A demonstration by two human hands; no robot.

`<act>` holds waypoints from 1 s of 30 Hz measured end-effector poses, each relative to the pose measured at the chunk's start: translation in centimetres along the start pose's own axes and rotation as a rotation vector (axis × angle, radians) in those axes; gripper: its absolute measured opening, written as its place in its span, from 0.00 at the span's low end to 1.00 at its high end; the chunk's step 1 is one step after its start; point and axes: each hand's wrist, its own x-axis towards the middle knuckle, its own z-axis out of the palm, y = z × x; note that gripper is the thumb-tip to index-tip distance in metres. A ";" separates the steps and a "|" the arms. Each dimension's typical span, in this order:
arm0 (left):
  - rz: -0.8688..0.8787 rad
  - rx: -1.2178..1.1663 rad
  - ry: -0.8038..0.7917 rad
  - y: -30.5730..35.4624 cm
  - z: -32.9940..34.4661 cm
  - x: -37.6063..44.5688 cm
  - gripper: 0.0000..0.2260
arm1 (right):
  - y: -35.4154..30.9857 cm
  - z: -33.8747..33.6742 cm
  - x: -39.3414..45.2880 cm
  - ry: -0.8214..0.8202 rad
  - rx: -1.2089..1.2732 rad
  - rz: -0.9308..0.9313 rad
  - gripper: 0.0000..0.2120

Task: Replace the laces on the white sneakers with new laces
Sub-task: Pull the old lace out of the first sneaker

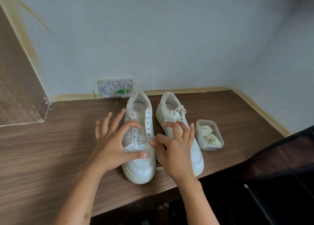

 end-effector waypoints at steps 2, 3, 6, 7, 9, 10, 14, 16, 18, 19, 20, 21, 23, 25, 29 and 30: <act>0.002 -0.005 -0.002 0.0 -0.1 0.0 0.37 | 0.6 -0.9 0.5 0.136 -0.014 0.061 0.05; 0.005 -0.007 -0.003 0.1 -0.1 0.0 0.37 | 1.1 -1.5 0.7 0.220 -0.012 0.128 0.05; 0.010 -0.013 0.001 -0.1 -0.1 -0.1 0.37 | 2.6 -2.9 0.7 0.444 0.001 0.351 0.04; 0.010 -0.015 0.003 -0.1 -0.1 -0.1 0.37 | 2.9 -3.0 0.7 0.497 0.004 0.399 0.03; 0.012 -0.014 0.005 -0.1 -0.1 -0.1 0.37 | 2.8 -2.9 0.6 0.548 0.005 0.436 0.03; 0.013 -0.014 0.006 -0.1 -0.1 -0.1 0.38 | 2.6 -2.7 0.6 0.545 0.002 0.420 0.03; 0.013 -0.019 0.005 -0.2 -0.1 -0.1 0.38 | 1.3 -2.0 0.7 0.356 0.091 0.267 0.10; 0.008 -0.025 0.004 -0.1 -0.1 -0.1 0.38 | 0.5 -1.3 0.5 0.178 0.095 0.138 0.12; 0.003 -0.032 0.001 -0.1 -0.1 -0.1 0.38 | -0.1 -0.2 0.0 0.023 0.064 0.052 0.14; 0.001 -0.033 -0.002 0.0 -0.1 -0.1 0.38 | -0.3 0.3 -0.1 -0.012 0.056 0.032 0.12; 0.000 -0.032 -0.005 0.0 -0.1 -0.1 0.38 | -0.3 0.6 -0.2 -0.022 0.065 0.023 0.08; -0.002 -0.030 -0.007 0.0 -0.1 -0.1 0.38 | -0.3 0.7 -0.3 -0.018 0.080 0.020 0.06; -0.005 -0.025 -0.008 0.0 -0.1 -0.1 0.37 | -0.3 0.5 -0.2 -0.003 0.092 0.018 0.05; -0.008 -0.030 -0.009 0.1 -0.2 -0.1 0.36 | -0.2 0.0 0.1 0.043 0.058 0.030 0.05; -0.002 -0.036 -0.004 0.1 -0.2 0.0 0.36 | 1.6 -2.1 0.7 0.315 0.012 0.269 0.08; -0.002 -0.037 -0.002 0.0 -0.2 -0.1 0.37 | 2.2 -2.6 0.8 0.378 0.005 0.340 0.06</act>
